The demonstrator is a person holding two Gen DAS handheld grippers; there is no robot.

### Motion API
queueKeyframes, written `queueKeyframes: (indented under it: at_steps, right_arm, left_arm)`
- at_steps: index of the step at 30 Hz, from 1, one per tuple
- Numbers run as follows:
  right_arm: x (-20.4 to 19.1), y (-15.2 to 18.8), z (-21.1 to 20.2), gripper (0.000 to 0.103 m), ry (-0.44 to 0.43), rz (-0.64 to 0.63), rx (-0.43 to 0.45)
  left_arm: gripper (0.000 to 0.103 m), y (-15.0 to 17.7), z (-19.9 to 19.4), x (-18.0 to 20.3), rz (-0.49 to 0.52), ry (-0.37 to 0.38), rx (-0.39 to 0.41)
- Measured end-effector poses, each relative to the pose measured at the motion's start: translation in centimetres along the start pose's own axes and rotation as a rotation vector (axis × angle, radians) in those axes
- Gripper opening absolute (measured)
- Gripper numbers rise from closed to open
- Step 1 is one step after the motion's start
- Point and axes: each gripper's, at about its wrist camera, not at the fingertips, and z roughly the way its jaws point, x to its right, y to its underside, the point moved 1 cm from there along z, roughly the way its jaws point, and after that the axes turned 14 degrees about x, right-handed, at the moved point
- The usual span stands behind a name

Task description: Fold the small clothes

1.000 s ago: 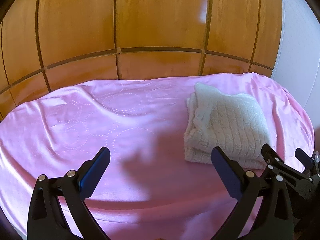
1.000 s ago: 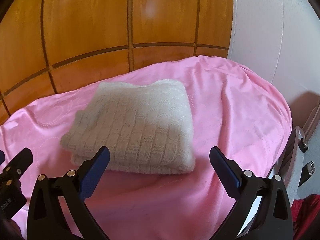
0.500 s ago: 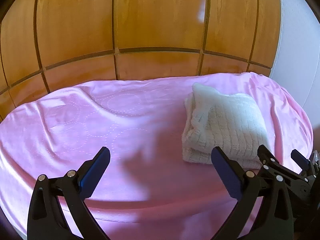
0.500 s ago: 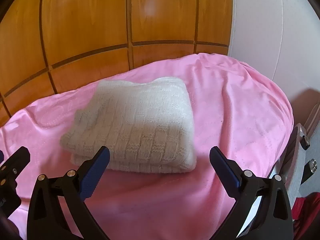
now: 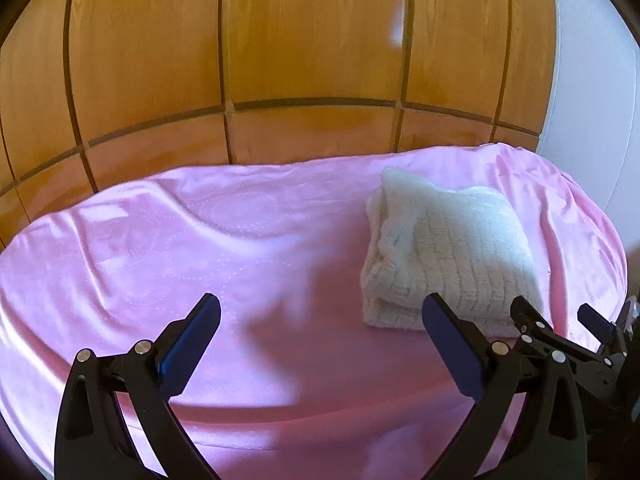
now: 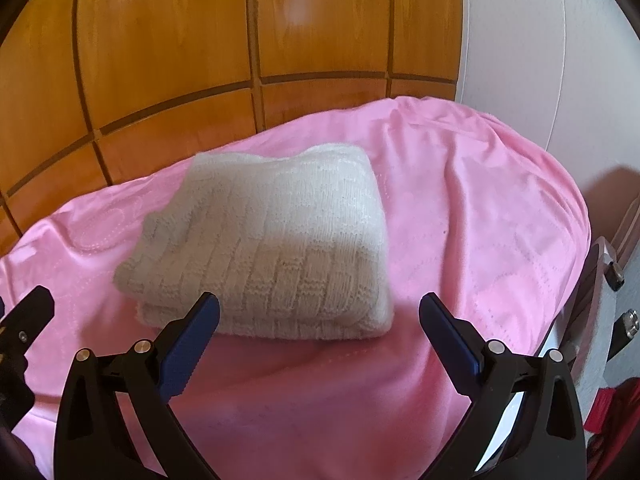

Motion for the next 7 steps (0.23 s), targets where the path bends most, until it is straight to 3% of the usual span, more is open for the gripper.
queueKeyframes:
  at_steps: [7]
  right_arm:
    - [0.51, -0.2, 0.32, 0.099, -0.017, 0.012, 0.004]
  left_arm:
    - [0.101, 0.58, 0.7, -0.61, -0.031, -0.017, -0.039]
